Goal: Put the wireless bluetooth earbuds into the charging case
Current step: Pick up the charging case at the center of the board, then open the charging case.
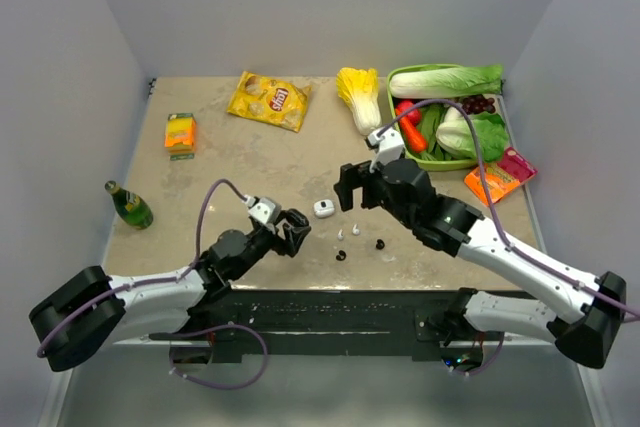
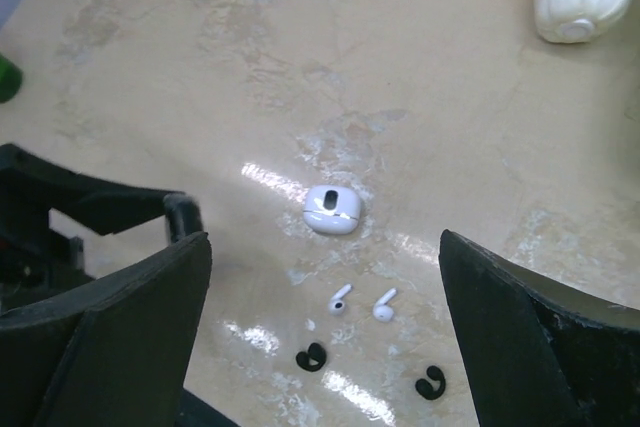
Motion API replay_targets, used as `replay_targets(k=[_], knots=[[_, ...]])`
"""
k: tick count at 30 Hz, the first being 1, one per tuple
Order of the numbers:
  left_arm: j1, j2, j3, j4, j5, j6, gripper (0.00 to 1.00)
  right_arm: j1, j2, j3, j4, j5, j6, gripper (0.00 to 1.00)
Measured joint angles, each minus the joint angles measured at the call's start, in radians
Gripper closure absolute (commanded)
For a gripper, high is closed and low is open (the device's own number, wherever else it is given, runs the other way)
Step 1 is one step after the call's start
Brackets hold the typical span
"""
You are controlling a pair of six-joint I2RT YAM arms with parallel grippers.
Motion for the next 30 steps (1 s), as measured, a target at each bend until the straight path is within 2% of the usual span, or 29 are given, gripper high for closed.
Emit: replay_targets(k=[5, 9, 14, 20, 24, 30], knots=[[-0.018, 0.013, -0.124, 0.301, 0.075, 0.074, 1.00, 0.085, 0.104, 0.088, -0.080, 0.219, -0.015, 0.02], [-0.023, 0.013, -0.127, 0.439, 0.135, 0.125, 1.00, 0.092, 0.076, 0.062, -0.062, 0.233, 0.003, 0.02], [-0.031, 0.029, -0.127, 0.503, 0.201, 0.196, 1.00, 0.090, -0.043, -0.005, 0.034, 0.046, -0.017, 0.02], [-0.063, 0.048, -0.127, 0.519, 0.217, 0.279, 1.00, 0.090, 0.010, 0.007, 0.082, -0.203, -0.034, 0.02], [-0.095, 0.049, -0.127, 0.527, 0.214, 0.332, 1.00, 0.091, 0.058, 0.007, 0.077, -0.287, -0.030, 0.05], [-0.133, 0.050, -0.127, 0.529, 0.169, 0.383, 1.00, 0.092, 0.090, 0.006, 0.078, -0.333, -0.019, 0.07]])
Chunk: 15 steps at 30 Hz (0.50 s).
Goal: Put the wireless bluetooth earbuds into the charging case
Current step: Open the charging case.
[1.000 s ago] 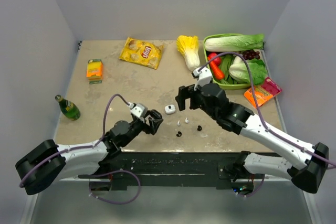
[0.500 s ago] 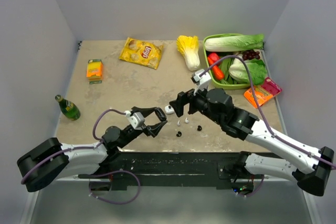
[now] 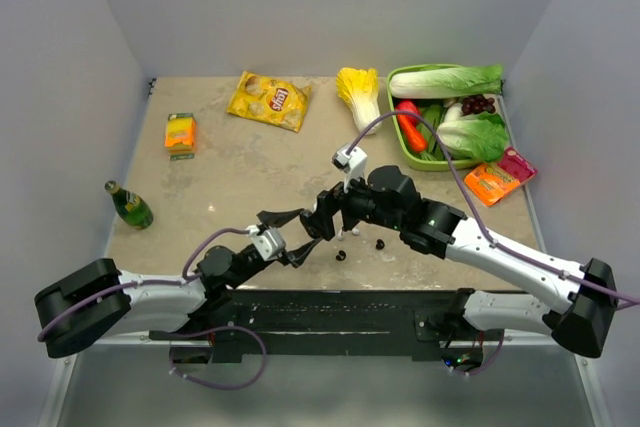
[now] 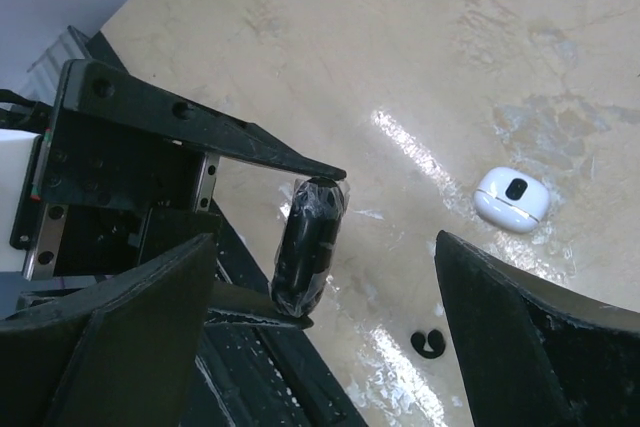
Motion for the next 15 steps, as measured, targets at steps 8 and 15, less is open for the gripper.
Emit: replay_targets(k=[8, 15], knots=[[-0.033, -0.009, 0.000, 0.002, -0.042, 0.039, 1.00, 0.000, 0.063, -0.001, -0.007, 0.006, 0.016, 0.08], [-0.055, -0.014, 0.000, 0.003, -0.071, 0.051, 1.00, 0.000, 0.071, -0.018, -0.026, 0.031, 0.035, 0.11]])
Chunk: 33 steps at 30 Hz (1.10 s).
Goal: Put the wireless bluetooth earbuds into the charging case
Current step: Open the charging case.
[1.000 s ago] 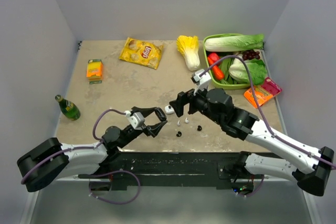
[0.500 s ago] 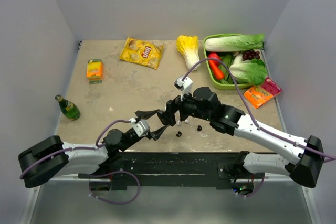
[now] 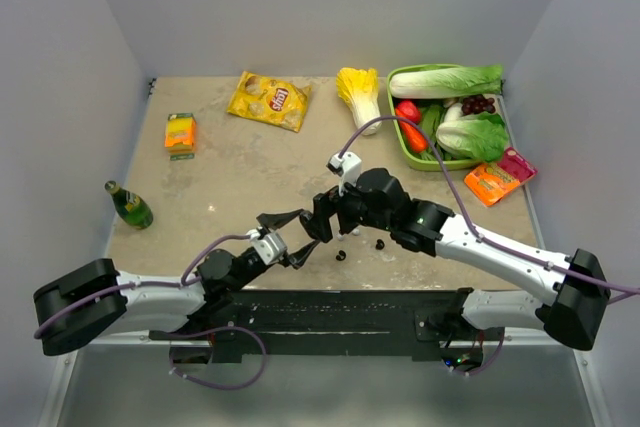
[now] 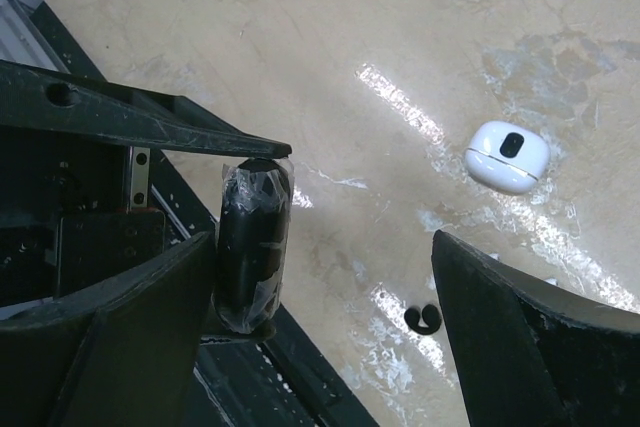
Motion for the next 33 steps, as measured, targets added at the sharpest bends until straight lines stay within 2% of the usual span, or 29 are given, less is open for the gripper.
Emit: replay_targets(k=[33], knots=[[-0.038, -0.068, -0.002, -0.003, -0.086, 0.024, 1.00, 0.002, -0.092, -0.038, 0.003, 0.123, 0.071, 0.18]])
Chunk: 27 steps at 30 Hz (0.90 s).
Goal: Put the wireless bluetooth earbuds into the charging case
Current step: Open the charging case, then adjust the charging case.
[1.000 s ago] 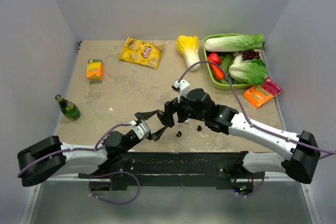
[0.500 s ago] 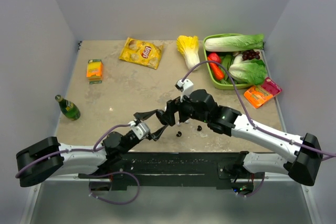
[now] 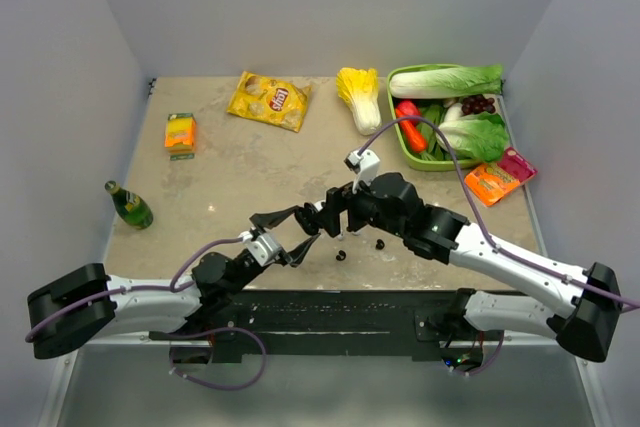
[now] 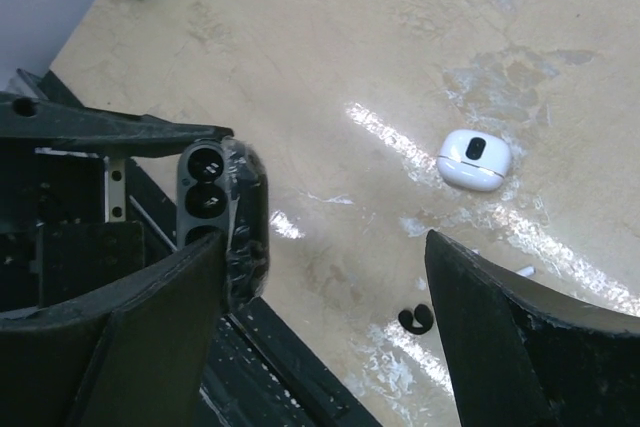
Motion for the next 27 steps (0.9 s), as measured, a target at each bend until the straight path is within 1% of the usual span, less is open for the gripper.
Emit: replay_targets(k=[2, 3, 5, 6, 12, 19, 20, 24, 27], knots=[[0.000, -0.001, 0.000, 0.001, -0.003, 0.000, 1.00, 0.000, -0.021, -0.006, 0.007, -0.020, -0.002, 0.19], [0.000, -0.001, 0.000, 0.001, -0.003, 0.000, 1.00, 0.000, -0.028, -0.006, 0.014, -0.027, -0.003, 0.22], [0.000, -0.001, 0.000, 0.004, -0.004, 0.000, 1.00, 0.000, -0.034, -0.006, 0.035, -0.041, -0.004, 0.26], [0.000, -0.001, 0.000, 0.006, -0.005, 0.000, 1.00, 0.000, -0.032, -0.006, 0.046, -0.050, -0.003, 0.30], [0.000, 0.005, 0.000, 0.007, -0.006, 0.000, 1.00, 0.000, -0.004, -0.006, 0.076, -0.088, 0.011, 0.40], [-0.009, 0.006, 0.000, 0.008, -0.009, 0.000, 1.00, -0.006, 0.026, -0.006, 0.101, -0.107, 0.030, 0.48], [-0.010, 0.006, 0.000, 0.008, -0.009, 0.000, 1.00, -0.007, 0.029, -0.006, 0.103, -0.108, 0.032, 0.51], [-0.012, 0.005, 0.000, 0.007, -0.011, 0.000, 1.00, -0.011, 0.039, -0.006, 0.108, -0.111, 0.040, 0.59], [-0.012, 0.005, 0.000, 0.006, -0.011, 0.000, 1.00, -0.011, 0.041, -0.006, 0.111, -0.119, 0.041, 0.61]])
